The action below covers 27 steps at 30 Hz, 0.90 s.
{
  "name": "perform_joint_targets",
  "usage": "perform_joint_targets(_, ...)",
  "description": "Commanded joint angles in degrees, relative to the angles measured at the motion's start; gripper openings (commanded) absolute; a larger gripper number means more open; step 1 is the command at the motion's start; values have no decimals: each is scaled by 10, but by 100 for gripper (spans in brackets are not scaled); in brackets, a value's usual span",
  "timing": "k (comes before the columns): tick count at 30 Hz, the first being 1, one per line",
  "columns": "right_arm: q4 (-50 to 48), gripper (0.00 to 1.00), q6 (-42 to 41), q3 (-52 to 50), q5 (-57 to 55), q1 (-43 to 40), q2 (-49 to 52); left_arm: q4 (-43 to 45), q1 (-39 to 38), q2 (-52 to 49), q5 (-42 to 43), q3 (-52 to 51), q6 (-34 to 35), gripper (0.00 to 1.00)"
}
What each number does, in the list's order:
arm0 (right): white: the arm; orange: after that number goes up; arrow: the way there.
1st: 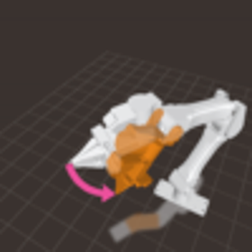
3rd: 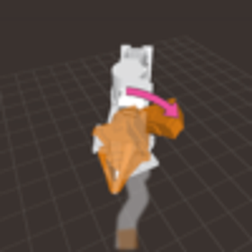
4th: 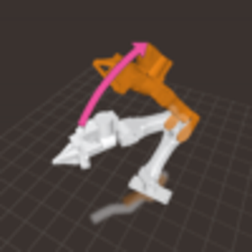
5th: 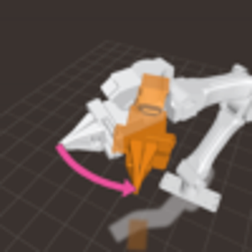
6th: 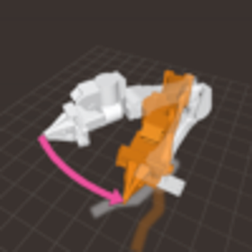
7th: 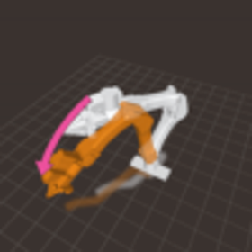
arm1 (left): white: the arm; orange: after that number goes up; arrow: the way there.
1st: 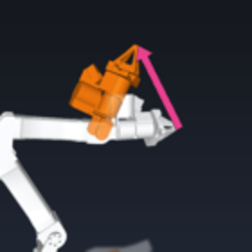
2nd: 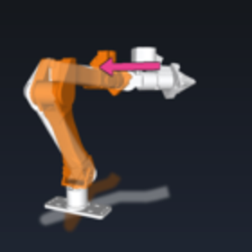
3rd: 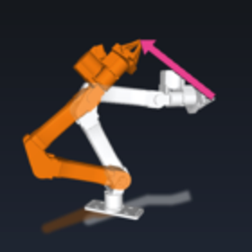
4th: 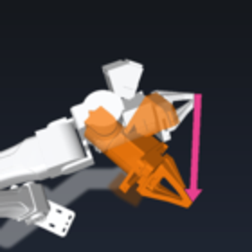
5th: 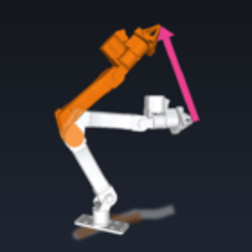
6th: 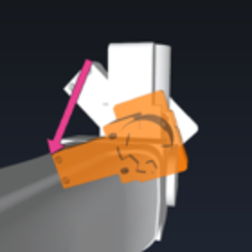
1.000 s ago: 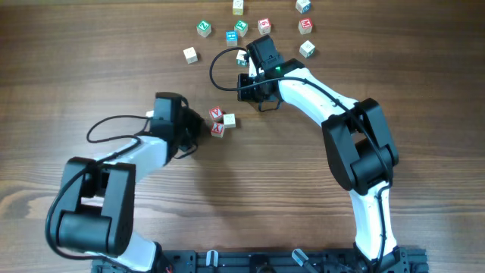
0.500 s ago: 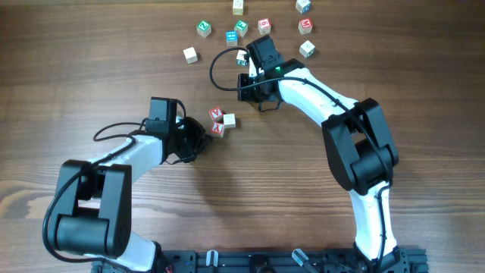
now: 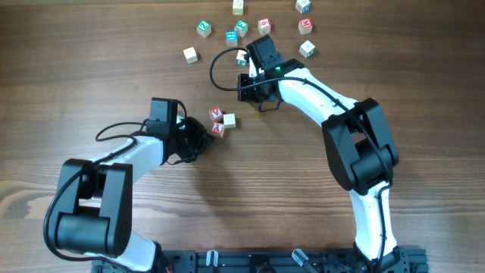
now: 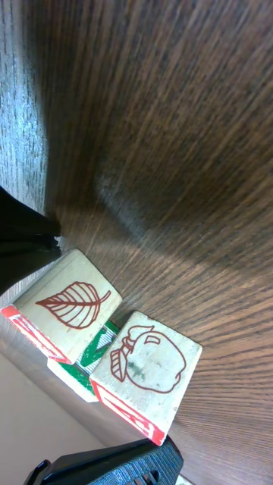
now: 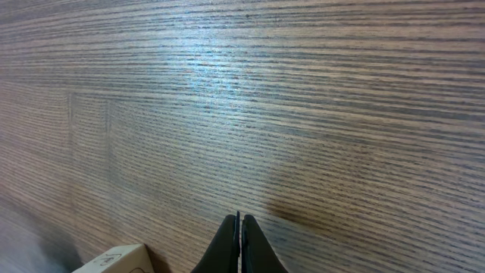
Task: Form a circle
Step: 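Press the left gripper against the leaf and red Y blocks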
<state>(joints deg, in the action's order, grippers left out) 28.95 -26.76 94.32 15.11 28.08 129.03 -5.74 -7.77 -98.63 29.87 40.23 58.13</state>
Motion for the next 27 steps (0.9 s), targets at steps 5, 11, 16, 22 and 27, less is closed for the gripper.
perform_joint_targets(5,1,5,-2,-2,-10,0,9,-3,-2,-17,-39,-13,-9,4)
perform_joint_targets(11,1,5,-2,-2,-10,0,9,-3,-2,-17,-51,-13,-9,4)
perform_joint_targets(16,1,5,-2,-2,-10,0,9,-1,-2,-17,-57,-13,-9,4)
perform_joint_targets(22,1,5,-2,-2,-10,0,9,13,-2,-17,-57,-13,-9,4)
perform_joint_targets(27,1,5,-2,-2,-10,0,9,9,-2,-17,-56,-13,-9,4)
